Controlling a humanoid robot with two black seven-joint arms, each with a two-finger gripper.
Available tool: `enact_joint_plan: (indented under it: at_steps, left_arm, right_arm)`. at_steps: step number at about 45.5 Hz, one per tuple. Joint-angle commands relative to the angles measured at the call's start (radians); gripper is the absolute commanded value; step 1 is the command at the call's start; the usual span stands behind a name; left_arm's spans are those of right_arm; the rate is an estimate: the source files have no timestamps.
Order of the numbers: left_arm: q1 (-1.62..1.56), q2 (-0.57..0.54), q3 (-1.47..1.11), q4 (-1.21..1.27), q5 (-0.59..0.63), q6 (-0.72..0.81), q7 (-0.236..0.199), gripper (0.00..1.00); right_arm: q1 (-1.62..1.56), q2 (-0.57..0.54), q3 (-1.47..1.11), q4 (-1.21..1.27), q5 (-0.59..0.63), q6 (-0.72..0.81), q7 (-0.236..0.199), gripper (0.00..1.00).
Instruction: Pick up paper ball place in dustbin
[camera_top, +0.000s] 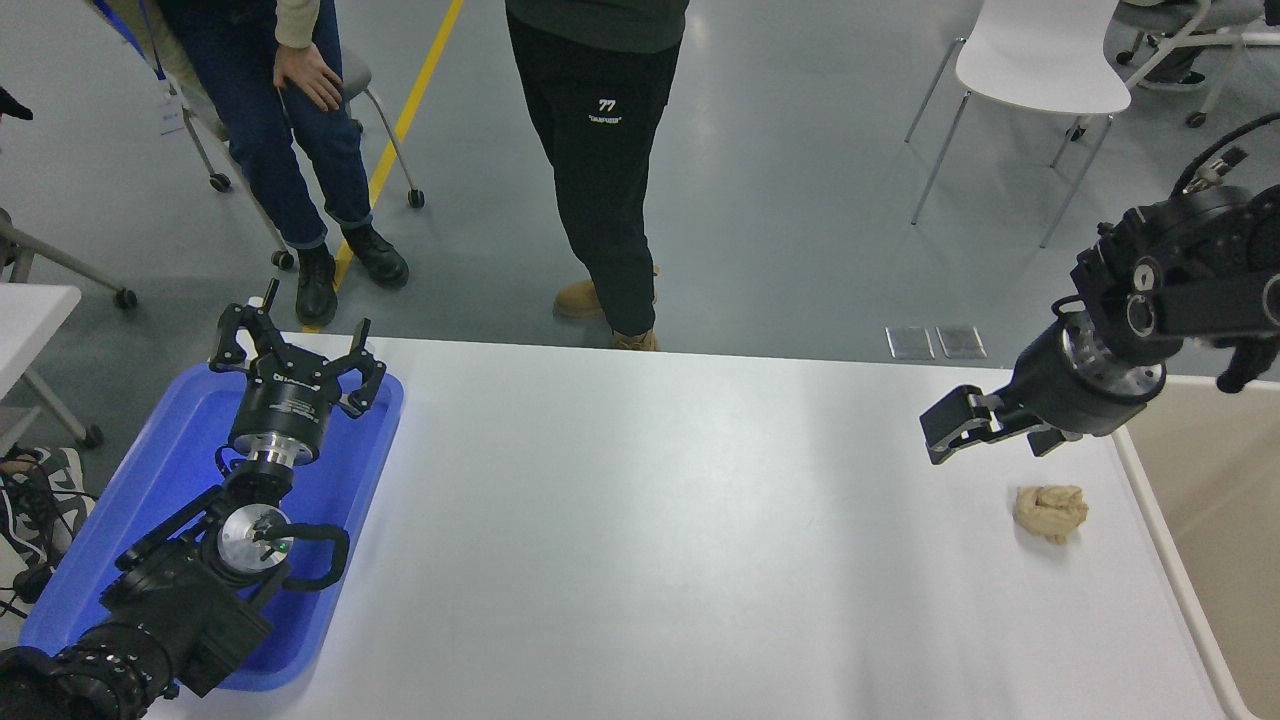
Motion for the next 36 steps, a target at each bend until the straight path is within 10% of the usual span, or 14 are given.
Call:
enact_joint_plan:
  at_steps: [1,36]
  left_arm:
    - [0.0,0.0,0.0,0.0,0.0,0.0,0.0,1.0]
    - [0.0,0.0,0.0,0.0,0.0,0.0,0.0,1.0]
  right_arm:
    - [-0.213,-0.067,-0.016,-0.253,-0.065,-0.08,0.0,1.0]
    - [-0.787,-0.198,0.412,-0.635,-0.177,-0.229,-0.004,1.0]
